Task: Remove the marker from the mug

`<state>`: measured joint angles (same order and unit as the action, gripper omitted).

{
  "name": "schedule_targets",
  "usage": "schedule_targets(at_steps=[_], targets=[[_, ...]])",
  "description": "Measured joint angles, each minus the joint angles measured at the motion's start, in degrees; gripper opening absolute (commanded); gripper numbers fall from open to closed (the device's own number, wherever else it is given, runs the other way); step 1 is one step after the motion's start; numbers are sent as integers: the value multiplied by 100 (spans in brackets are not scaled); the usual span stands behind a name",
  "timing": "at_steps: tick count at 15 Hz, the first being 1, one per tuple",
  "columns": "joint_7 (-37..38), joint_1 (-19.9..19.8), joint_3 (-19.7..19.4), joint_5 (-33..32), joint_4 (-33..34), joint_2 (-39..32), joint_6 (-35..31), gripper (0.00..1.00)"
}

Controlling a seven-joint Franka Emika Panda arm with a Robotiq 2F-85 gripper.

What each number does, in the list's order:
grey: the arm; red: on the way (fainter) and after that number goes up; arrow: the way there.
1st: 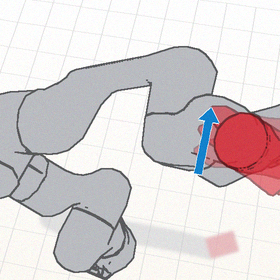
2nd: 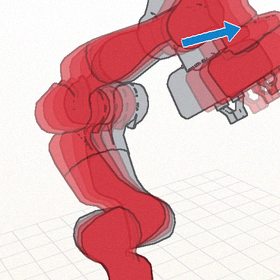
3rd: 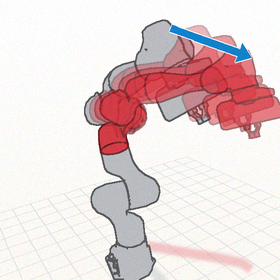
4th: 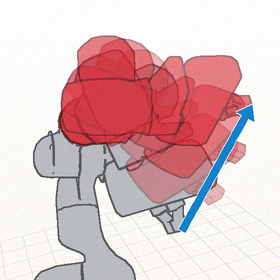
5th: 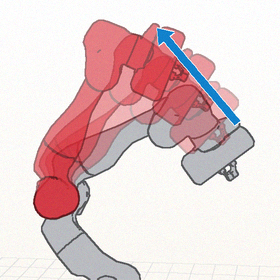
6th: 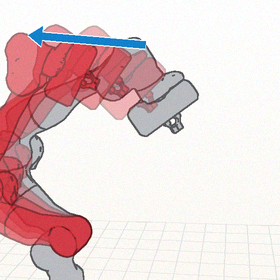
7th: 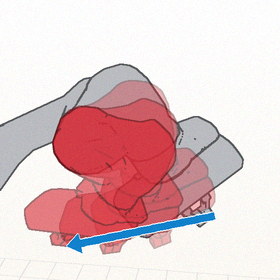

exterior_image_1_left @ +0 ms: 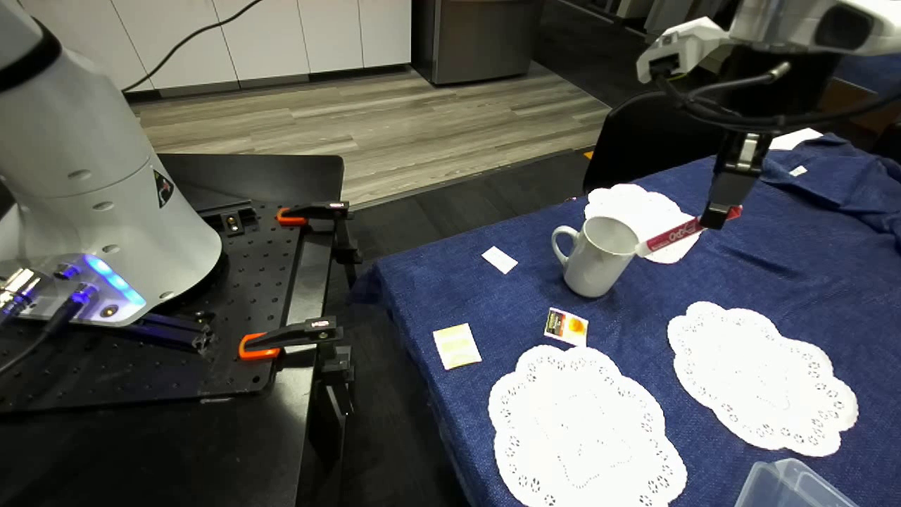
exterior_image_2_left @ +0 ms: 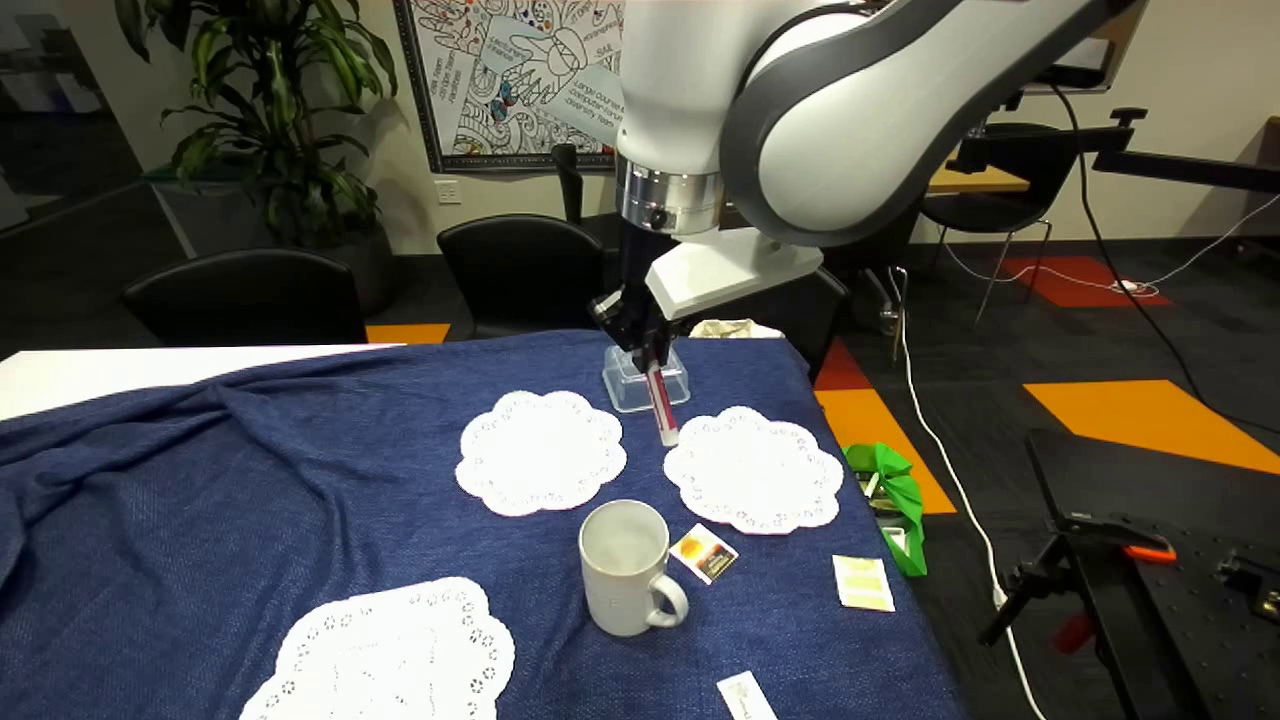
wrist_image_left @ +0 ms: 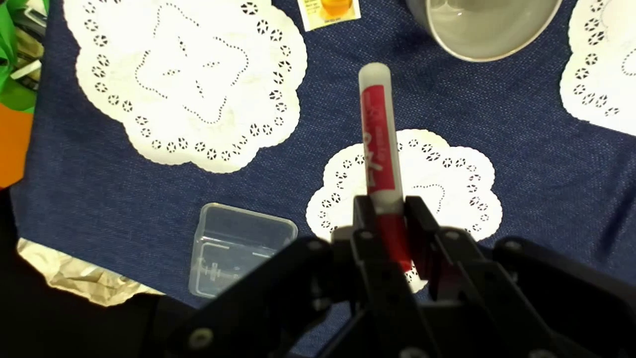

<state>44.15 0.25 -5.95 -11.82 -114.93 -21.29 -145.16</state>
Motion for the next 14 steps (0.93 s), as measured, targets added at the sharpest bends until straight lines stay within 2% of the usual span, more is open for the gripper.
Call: schedule_targets(at_steps=[3,6,10,14], targets=[[-779,-104,-43,175,324,-200,330,5],[-1252,-137,-139,234,670,-472,554,5],[-1453,-148,-221,279,1038,-916,533,5],[-1453,-148,-246,644,1172,-1303,72,5]])
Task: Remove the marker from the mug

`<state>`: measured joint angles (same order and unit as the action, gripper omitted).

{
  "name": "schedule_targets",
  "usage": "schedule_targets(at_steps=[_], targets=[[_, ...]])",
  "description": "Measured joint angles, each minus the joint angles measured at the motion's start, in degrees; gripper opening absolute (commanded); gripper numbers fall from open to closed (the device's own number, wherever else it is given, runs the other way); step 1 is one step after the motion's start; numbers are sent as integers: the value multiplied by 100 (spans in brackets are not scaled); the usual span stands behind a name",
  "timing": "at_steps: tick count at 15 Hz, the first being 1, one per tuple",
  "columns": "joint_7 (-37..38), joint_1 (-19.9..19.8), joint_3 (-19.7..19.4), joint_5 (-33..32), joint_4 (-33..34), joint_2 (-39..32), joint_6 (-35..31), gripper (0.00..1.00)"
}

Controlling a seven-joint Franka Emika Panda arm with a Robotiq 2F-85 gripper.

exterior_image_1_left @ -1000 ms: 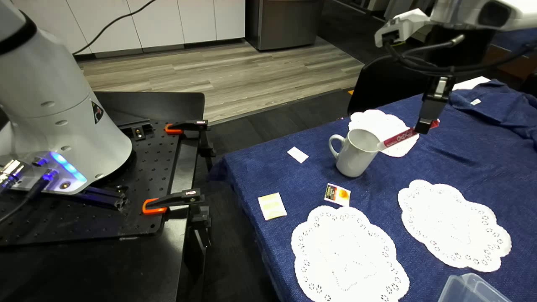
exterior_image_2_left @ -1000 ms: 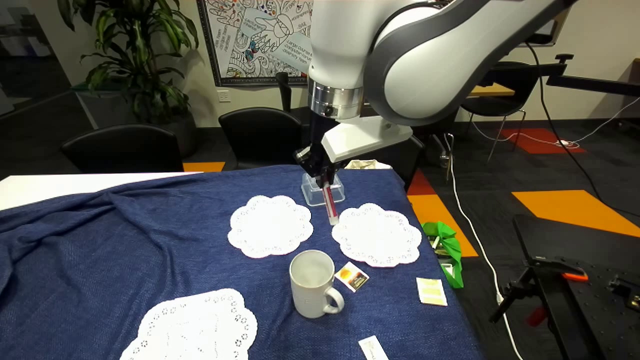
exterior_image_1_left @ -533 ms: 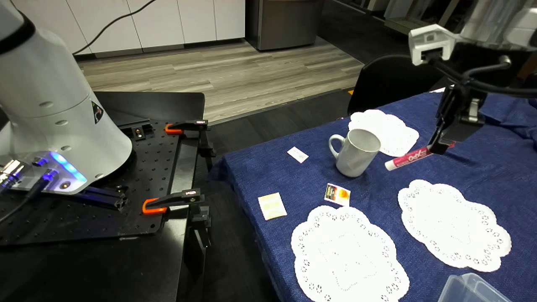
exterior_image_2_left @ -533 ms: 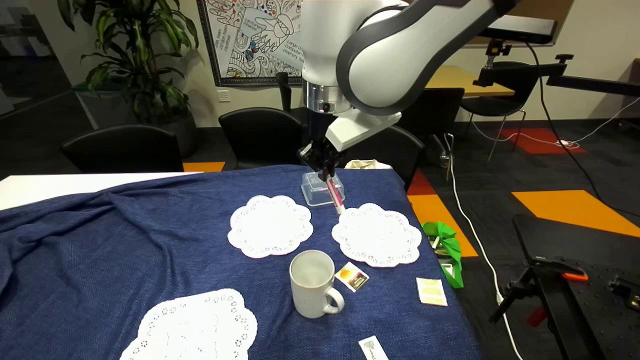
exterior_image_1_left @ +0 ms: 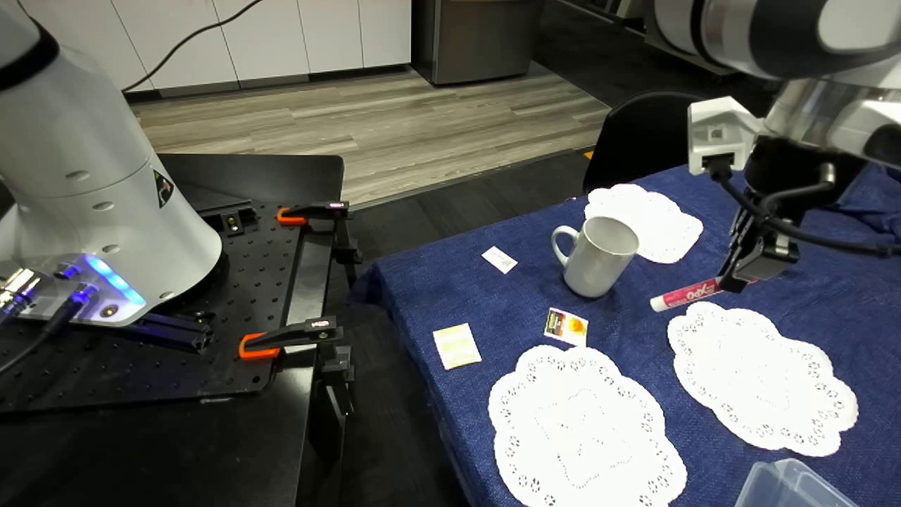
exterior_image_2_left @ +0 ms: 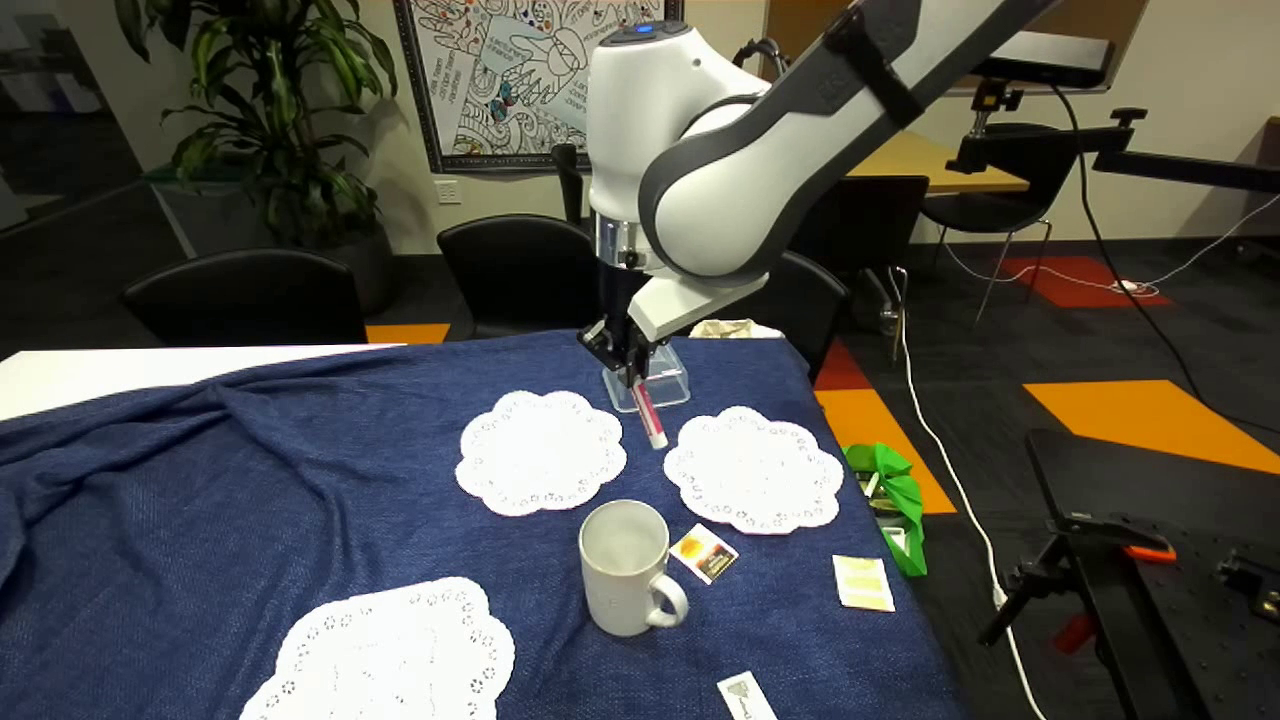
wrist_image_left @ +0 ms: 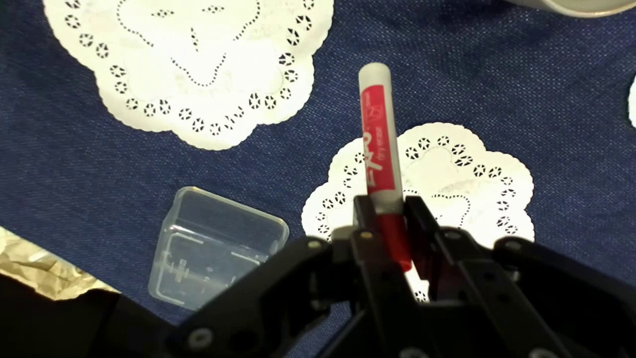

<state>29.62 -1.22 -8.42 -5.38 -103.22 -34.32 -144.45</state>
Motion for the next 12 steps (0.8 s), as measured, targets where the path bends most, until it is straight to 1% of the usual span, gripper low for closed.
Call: schedule_targets(at_steps=[4,9,10,11,12], targets=[[3,6,-23,441,19,-356,-428,5],[42,50,-141,596,208,-777,-456,5],[96,65,-171,605,270,-863,-453,9],[134,83,-203,611,343,-955,-442,44],[173,102,-231,614,414,-1042,-417,46]])
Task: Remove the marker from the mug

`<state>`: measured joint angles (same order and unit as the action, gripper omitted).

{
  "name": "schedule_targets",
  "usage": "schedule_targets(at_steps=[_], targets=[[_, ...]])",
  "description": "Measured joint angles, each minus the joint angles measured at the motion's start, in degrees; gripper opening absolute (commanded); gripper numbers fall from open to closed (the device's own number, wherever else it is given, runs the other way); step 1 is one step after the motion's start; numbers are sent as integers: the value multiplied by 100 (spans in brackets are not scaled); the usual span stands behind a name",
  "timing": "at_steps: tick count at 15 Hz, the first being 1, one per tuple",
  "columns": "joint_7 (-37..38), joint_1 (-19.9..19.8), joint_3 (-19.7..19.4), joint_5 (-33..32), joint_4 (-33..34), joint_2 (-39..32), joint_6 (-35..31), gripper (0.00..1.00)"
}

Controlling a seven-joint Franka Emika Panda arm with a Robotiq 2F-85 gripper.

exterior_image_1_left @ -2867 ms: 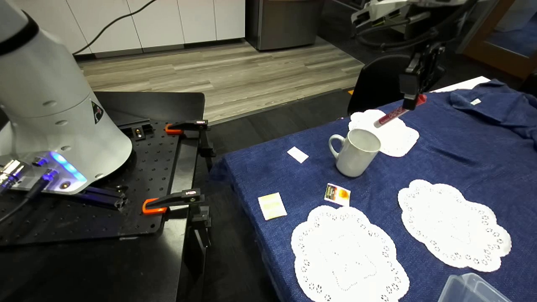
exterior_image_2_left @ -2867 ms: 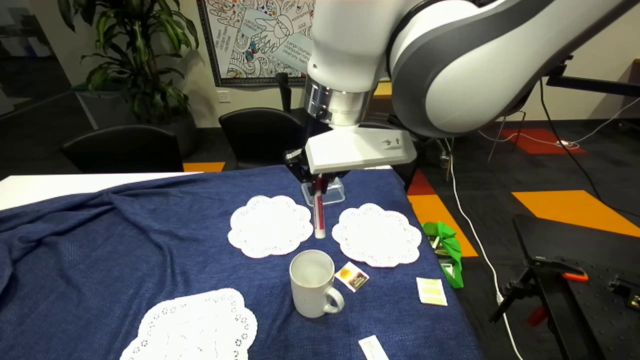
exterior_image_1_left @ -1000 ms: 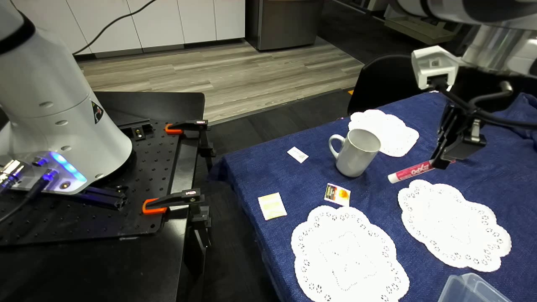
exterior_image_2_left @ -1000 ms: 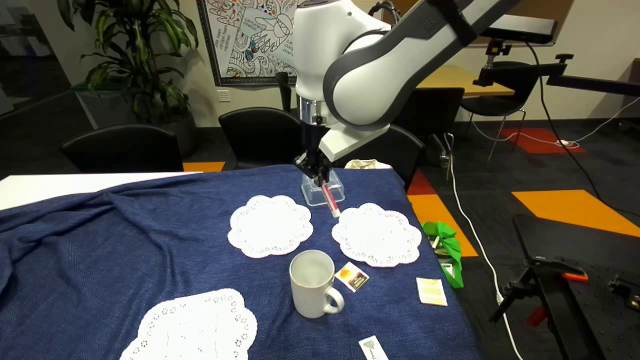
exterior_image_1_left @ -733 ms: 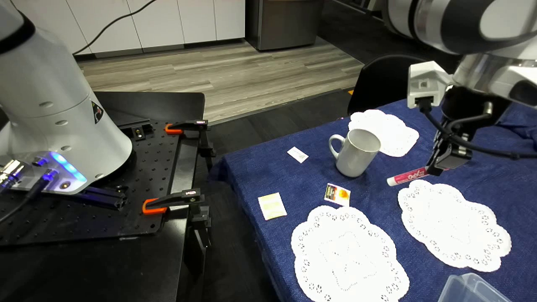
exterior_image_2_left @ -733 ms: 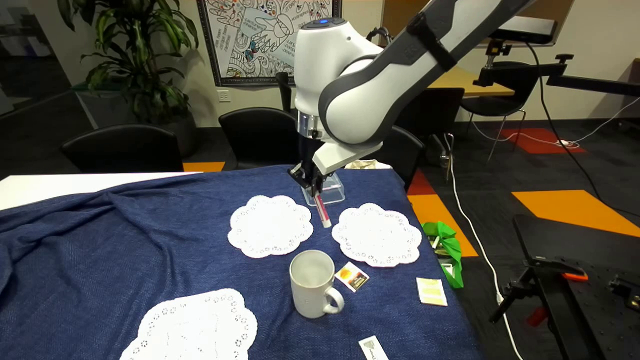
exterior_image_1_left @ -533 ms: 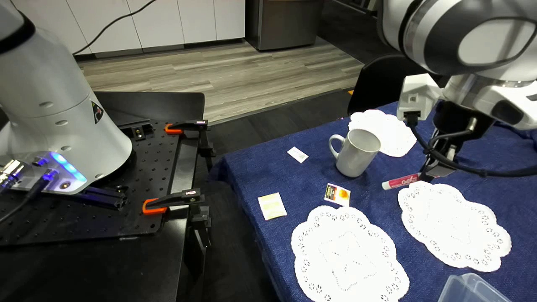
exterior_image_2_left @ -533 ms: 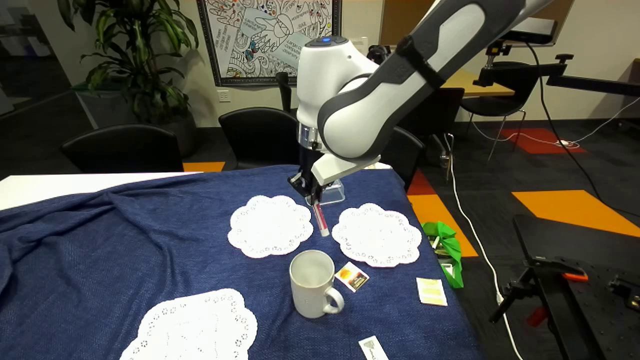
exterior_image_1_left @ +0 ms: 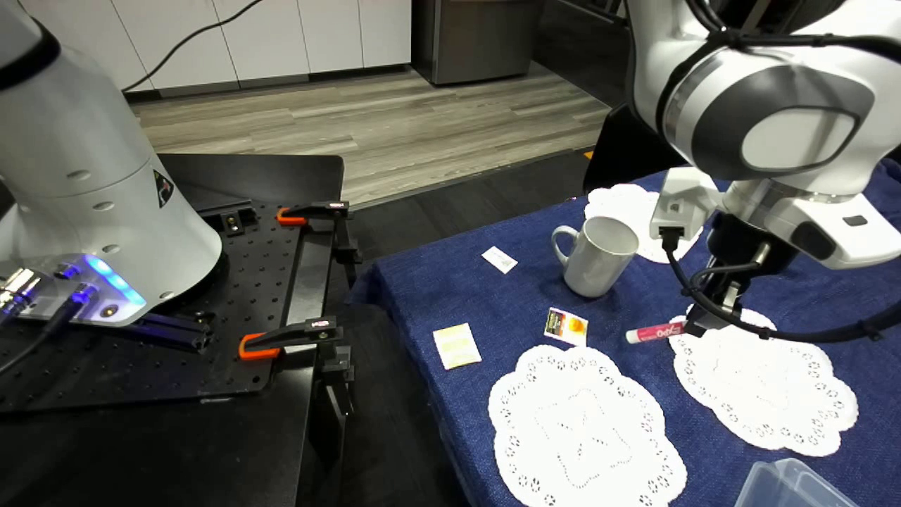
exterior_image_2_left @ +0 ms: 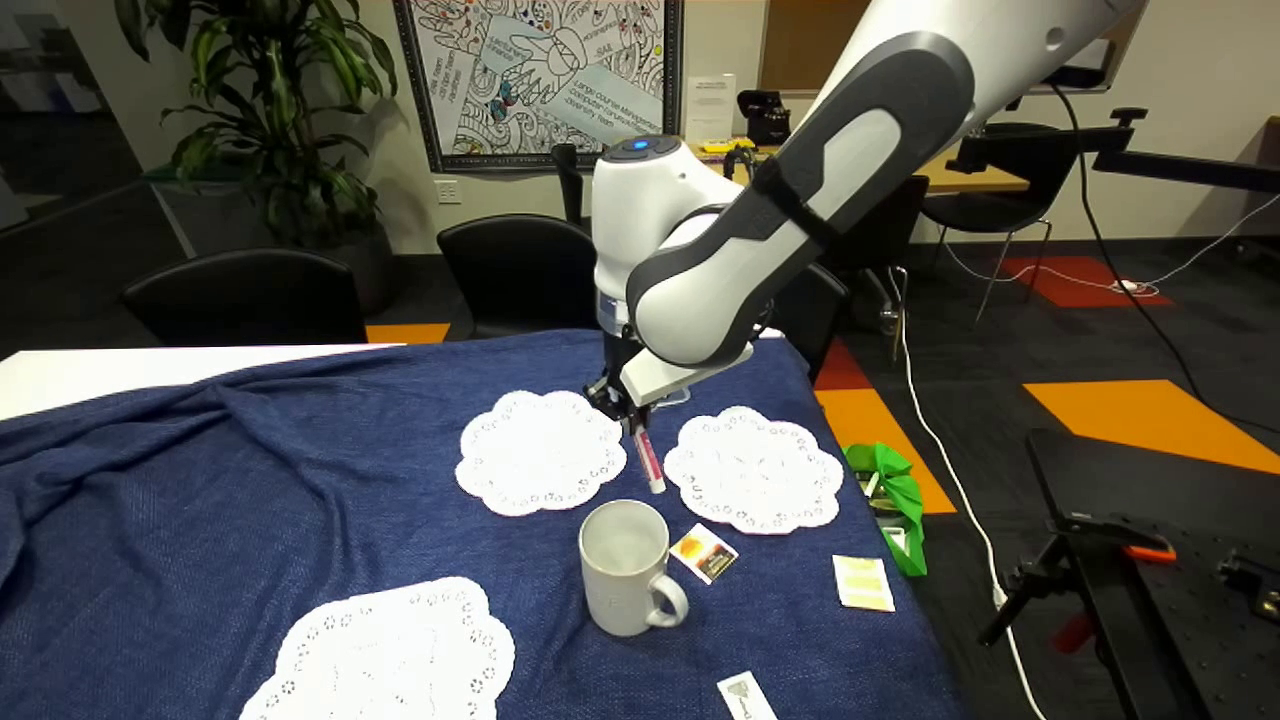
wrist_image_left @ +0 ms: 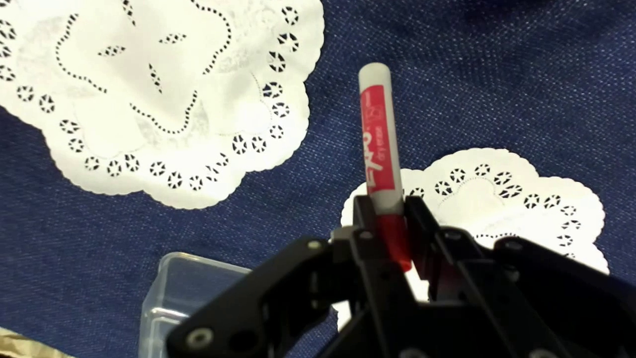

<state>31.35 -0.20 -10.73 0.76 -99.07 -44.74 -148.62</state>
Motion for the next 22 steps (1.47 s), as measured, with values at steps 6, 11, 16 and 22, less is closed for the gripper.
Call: schedule_targets(at_steps=[6,11,16,22], targets=[[314,171,-173,0,394,-297,411,89],[512,300,-296,0,422,-117,431,100],[731,424,-386,0,37,634,438,100],[1155,575,-389,-115,-869,1820,454,100]])
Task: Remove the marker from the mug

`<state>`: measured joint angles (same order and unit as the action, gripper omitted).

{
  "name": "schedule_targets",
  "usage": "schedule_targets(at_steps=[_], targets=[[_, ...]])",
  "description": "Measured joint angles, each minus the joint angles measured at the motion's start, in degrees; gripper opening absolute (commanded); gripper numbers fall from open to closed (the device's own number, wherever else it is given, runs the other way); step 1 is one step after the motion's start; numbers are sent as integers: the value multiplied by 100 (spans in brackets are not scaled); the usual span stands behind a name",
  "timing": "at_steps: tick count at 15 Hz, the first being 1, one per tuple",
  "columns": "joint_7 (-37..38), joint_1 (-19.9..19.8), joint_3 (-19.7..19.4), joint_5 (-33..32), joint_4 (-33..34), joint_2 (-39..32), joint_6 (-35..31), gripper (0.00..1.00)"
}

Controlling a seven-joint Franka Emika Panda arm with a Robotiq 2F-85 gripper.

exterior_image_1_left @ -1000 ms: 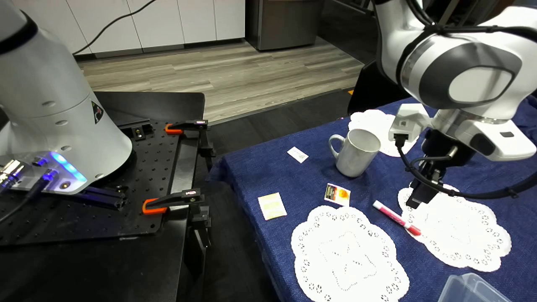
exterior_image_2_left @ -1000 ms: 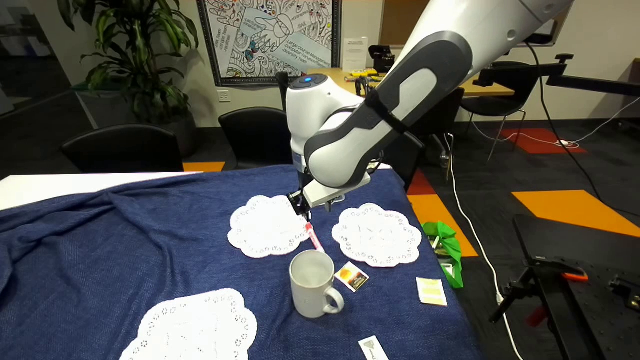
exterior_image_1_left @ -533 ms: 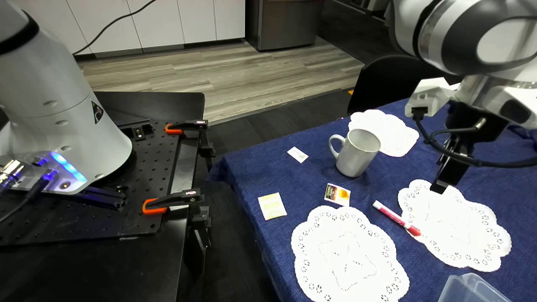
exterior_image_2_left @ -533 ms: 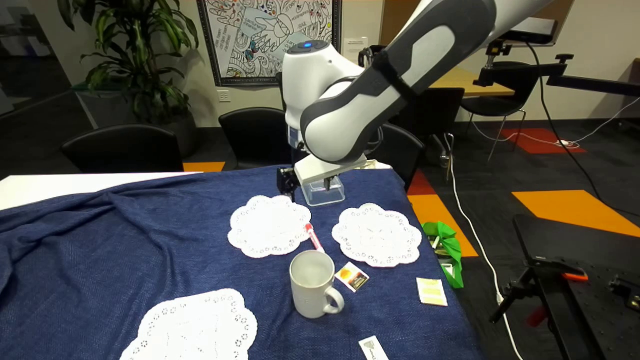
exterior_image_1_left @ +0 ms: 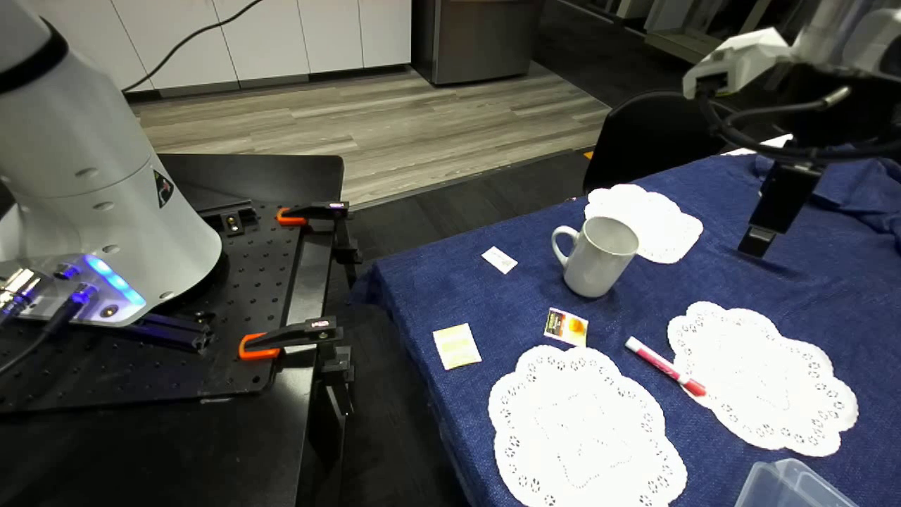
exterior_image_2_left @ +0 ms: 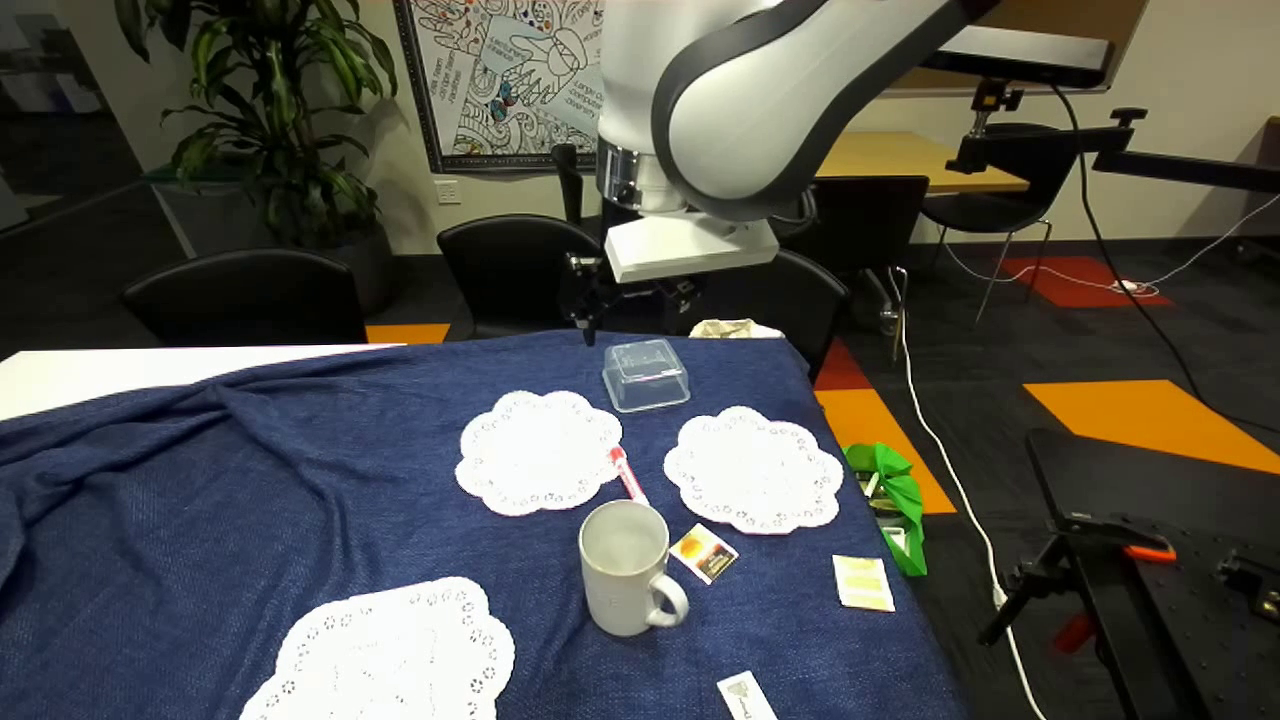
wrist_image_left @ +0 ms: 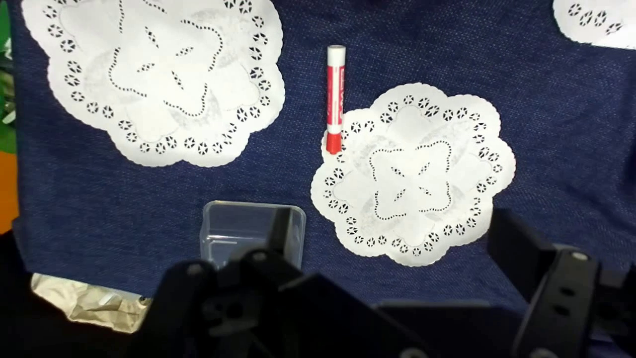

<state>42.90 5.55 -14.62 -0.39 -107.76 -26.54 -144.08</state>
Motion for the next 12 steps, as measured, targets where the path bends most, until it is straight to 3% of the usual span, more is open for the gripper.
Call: schedule_targets(at_steps=[2,12], targets=[[79,20,23,-66,-196,251,0,100],[79,-13,46,-67,-161,144,-2,100]])
